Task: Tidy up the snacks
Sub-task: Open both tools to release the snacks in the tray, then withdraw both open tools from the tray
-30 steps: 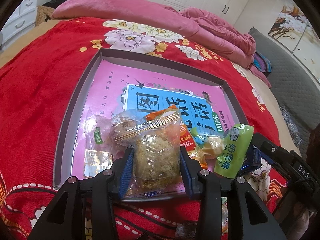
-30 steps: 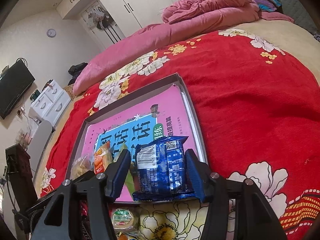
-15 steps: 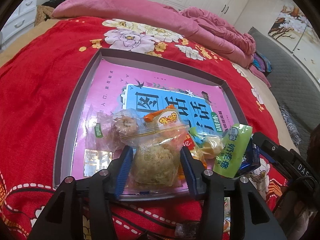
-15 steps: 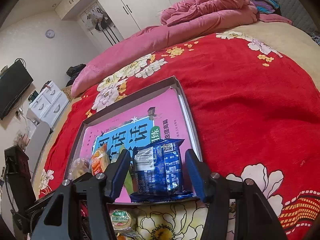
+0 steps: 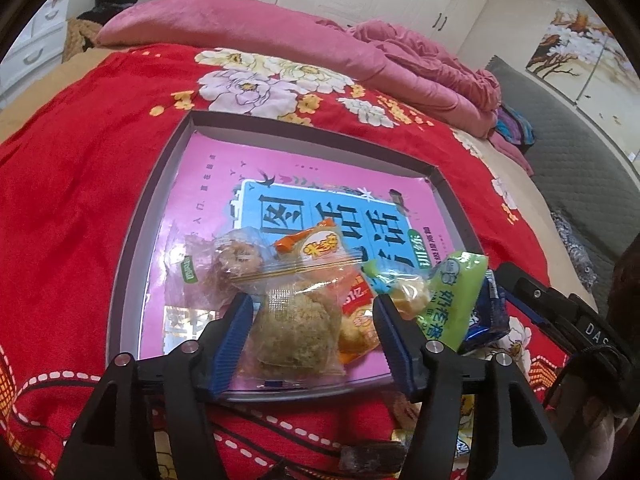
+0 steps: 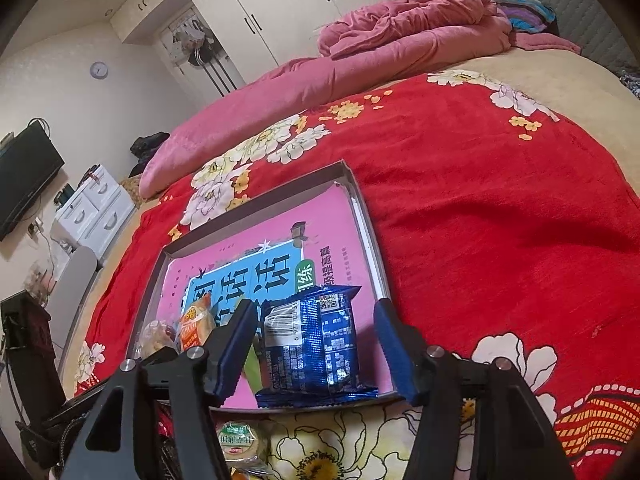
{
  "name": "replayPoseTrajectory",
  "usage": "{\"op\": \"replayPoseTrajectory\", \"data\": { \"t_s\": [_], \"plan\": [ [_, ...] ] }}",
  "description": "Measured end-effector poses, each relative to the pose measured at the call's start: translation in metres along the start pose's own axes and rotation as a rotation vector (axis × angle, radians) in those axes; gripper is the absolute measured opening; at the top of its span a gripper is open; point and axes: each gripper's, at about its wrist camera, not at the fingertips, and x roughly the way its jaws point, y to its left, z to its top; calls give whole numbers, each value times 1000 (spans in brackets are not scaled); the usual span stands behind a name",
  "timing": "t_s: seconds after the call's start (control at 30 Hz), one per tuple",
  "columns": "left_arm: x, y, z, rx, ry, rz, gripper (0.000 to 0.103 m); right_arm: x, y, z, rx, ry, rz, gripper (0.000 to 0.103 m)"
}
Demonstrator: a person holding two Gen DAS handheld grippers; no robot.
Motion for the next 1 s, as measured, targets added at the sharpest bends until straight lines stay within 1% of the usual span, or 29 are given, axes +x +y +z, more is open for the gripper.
{"op": "replayPoseTrajectory", "data": {
  "t_s": [0.13, 0.2, 0.5, 0.77, 1.0],
  "plan": [
    [-3, -5, 0, 24, -10, 12, 66, -1, 1, 0, -11, -4, -5, 61],
    [-6, -5, 0, 26, -21, 13, 73, -2, 2, 1, -16, -9, -8, 61],
    [-14, -4, 2, 21, -57, 21, 75, -8, 8, 1, -62, -31, -25, 62],
    [-23, -10, 1, 76, -94, 42, 75, -13, 6, 1, -78, -45, -31, 64],
    [-26, -14, -2, 112, -102, 61, 75, -20, 6, 2, -101, -64, -25, 66]
  ]
}}
